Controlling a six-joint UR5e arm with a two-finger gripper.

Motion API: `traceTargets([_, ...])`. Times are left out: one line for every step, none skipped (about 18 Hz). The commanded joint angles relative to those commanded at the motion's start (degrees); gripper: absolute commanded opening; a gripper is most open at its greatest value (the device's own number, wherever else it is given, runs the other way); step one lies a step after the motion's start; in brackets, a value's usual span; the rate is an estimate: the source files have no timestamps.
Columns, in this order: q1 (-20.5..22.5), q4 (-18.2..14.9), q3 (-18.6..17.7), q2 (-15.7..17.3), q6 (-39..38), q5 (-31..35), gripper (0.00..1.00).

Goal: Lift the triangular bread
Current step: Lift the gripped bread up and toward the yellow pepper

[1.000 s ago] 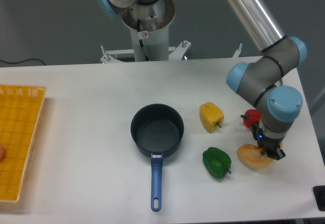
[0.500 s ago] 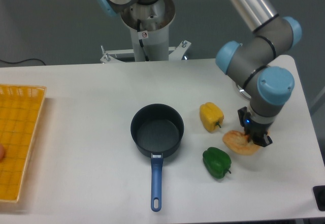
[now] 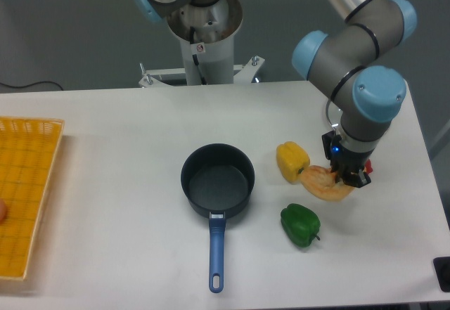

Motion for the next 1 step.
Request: traceTargets([-0.09,0.17,0.00,0.00,0.00,0.79,0.05])
